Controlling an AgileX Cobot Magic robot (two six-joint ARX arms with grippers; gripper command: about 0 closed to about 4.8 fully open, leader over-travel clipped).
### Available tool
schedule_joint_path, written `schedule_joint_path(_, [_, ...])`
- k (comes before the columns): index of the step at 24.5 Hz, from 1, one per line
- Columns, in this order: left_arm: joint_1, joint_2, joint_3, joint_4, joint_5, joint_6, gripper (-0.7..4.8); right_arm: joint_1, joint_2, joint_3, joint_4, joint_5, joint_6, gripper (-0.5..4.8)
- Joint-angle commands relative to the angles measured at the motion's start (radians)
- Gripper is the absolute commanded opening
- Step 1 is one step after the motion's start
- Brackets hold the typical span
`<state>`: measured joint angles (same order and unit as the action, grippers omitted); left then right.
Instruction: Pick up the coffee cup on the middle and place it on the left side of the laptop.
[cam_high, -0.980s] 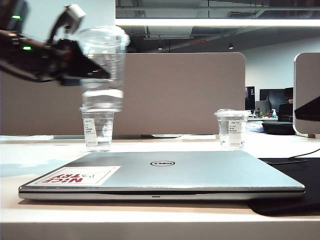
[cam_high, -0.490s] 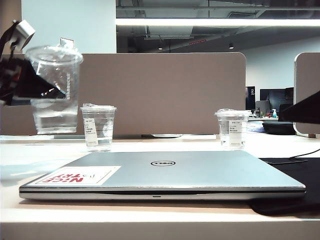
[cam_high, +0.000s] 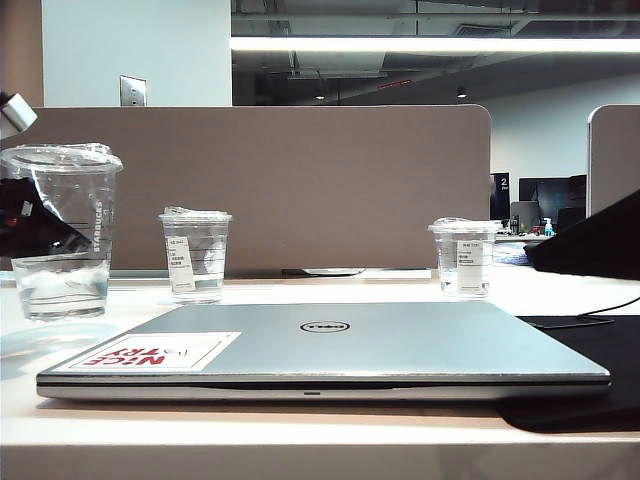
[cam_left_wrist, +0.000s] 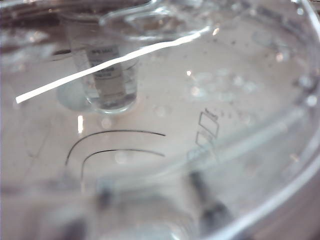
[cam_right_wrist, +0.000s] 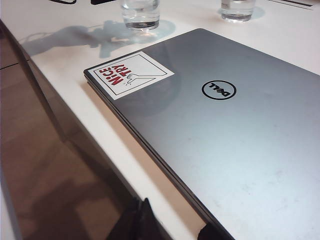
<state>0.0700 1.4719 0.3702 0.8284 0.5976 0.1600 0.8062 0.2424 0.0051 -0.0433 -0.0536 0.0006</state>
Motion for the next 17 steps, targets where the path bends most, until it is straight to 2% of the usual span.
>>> schedule_joint_path(1, [-0.002, 0.011, -0.005, 0.042, -0.004, -0.008, 2.76, -0.001, 0.000, -0.004, 0.018, -0.001, -0.001, -0.05])
schedule_joint_path(6, [-0.002, 0.082, -0.005, 0.092, -0.003, -0.013, 2.76, -0.001, 0.000, -0.004, 0.018, -0.001, -0.001, -0.05])
schedule_joint_path(9, [-0.002, 0.140, -0.005, 0.166, -0.002, -0.056, 2.77, -0.002, 0.000, -0.004, 0.018, -0.001, -0.001, -0.05])
schedule_joint_path(14, [-0.003, 0.142, -0.005, 0.166, -0.003, -0.056, 2.85, -0.002, 0.011, -0.004, 0.018, -0.001, -0.001, -0.05])
schedule_joint_path(15, [-0.003, 0.142, -0.005, 0.166, -0.003, -0.056, 3.01, -0.002, 0.011, -0.004, 0.018, -0.001, -0.001, -0.05])
schedule_joint_path(16, [-0.003, 0.142, -0.005, 0.166, -0.003, -0.057, 3.63, -0.002, 0.011, -0.004, 0.018, -0.001, -0.001, -0.05])
schedule_joint_path(17, [-0.003, 0.142, -0.005, 0.166, -0.003, -0.061, 3.93, -0.002, 0.011, -0.004, 0.018, -0.001, -0.001, -0.05])
